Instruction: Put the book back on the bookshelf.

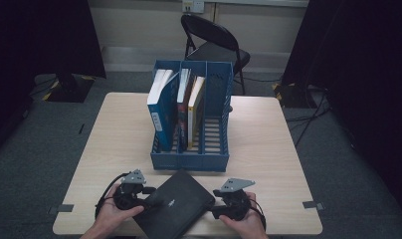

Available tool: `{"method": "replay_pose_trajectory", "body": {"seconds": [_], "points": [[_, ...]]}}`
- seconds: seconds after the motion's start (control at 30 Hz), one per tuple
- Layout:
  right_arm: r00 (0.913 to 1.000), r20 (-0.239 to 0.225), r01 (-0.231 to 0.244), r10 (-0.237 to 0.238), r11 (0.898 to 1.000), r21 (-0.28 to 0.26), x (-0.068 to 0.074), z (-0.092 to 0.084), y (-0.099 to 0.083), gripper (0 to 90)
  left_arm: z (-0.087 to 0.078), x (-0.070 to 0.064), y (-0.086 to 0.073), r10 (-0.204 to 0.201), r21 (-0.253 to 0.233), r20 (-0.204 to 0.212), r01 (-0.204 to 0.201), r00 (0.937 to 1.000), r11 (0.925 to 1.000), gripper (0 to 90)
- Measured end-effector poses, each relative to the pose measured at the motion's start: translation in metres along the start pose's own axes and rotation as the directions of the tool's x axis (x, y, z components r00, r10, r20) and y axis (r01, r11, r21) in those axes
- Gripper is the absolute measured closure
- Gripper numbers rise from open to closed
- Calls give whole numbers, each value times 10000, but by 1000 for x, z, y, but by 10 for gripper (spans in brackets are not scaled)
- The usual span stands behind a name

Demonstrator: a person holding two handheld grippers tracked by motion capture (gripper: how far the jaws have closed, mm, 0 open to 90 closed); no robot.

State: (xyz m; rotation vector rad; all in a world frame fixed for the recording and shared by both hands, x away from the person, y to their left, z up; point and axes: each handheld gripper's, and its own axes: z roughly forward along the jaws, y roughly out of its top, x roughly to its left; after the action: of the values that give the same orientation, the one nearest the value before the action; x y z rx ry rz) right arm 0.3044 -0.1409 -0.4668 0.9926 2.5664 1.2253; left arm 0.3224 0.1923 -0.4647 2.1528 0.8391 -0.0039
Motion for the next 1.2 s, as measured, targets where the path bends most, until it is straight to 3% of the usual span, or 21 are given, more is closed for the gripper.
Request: {"method": "replay_pose_trajectory", "body": {"seconds": [0.03,0.2,0.27,0.33,0.53,0.6,0.87,1.03,1.2], "points": [[9999,106,-90,91,9999,-99,1,0,-3,412,4,1,2,-65,-1,-43,65,10000,10000,330],[9987,494,-159,157,9999,34,4,-4,-8,422,15,-2,13,172,-148,-281,-176,9995,9997,348],[9978,640,-187,182,9998,72,4,-5,-9,437,18,-1,14,-96,-238,-247,91,9996,9997,349],[9955,906,-280,261,9994,192,1,-6,-12,439,18,-1,14,-100,-383,-317,88,9994,9992,357],[9952,946,-253,237,9996,156,-1,-5,-12,422,17,-3,15,-127,-284,-465,114,9988,9995,382],[9949,981,-248,243,9997,40,-2,-3,-10,428,16,-6,16,-188,-158,-769,177,9969,9997,377],[9942,1070,-121,131,9999,-101,-14,10,4,430,2,-6,5,-101,186,-604,113,9981,9998,364],[9935,1126,-181,189,9998,-87,-20,14,9,410,2,-11,6,-153,287,-770,175,9969,9994,355],[9924,1199,-262,280,9995,-164,-24,15,12,403,0,-11,4,-240,315,-565,258,9981,9992,360]]}}
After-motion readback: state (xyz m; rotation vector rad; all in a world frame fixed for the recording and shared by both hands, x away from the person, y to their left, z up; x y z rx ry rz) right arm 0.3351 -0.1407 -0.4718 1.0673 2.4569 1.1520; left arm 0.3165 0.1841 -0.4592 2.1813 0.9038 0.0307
